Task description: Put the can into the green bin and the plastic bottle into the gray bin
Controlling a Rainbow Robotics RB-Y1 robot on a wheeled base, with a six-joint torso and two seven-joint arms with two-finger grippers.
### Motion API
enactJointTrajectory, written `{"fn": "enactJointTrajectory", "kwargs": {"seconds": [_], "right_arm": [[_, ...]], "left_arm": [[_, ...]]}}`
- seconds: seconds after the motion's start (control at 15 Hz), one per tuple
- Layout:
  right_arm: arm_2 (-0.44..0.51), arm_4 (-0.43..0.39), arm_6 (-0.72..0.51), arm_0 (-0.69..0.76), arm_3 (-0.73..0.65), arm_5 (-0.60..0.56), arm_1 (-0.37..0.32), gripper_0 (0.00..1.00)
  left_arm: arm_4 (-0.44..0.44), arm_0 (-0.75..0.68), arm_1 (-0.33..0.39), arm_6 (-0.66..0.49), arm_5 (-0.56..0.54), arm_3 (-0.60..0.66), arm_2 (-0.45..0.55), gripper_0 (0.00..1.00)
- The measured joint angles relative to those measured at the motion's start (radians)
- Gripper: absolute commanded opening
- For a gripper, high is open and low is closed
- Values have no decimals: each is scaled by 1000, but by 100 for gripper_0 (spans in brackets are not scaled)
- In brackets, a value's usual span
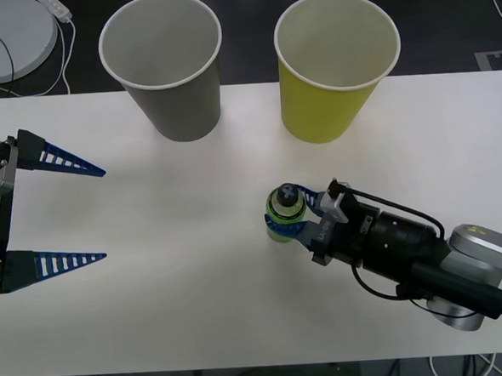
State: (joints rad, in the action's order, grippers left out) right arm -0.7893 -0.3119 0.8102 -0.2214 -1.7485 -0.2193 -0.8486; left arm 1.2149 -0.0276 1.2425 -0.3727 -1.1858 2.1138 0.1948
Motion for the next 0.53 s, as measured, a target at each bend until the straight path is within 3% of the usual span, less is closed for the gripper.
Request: {"fn": "enactJointTrajectory", "kwargs": {"seconds": [0.53], "right_arm": [[13, 58, -30, 0, -77, 0, -62, 0]], "left_arm": [[0, 0, 0, 0, 0, 0, 0, 100]]}}
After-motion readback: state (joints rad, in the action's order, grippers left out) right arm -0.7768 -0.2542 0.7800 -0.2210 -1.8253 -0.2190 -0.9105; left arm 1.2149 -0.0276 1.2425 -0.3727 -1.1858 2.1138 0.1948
